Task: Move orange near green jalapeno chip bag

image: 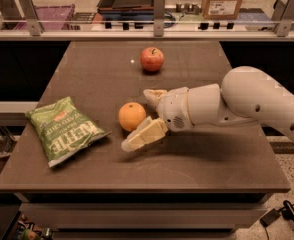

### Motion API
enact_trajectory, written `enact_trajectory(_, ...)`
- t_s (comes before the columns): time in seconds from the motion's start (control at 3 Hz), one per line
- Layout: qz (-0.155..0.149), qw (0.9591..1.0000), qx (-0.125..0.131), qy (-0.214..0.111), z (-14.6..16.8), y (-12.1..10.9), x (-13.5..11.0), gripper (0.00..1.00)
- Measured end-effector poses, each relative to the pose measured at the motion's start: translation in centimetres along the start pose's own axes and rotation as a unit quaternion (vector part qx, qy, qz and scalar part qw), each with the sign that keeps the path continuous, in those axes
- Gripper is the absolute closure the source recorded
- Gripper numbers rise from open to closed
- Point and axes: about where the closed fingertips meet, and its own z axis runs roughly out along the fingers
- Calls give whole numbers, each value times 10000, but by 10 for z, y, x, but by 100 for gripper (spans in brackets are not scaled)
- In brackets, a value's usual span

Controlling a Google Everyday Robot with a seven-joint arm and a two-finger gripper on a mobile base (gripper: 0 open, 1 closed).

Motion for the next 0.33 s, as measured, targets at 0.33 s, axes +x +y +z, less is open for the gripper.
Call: enact_trajectory(0.33,0,10000,-1,0,0,0,0,0)
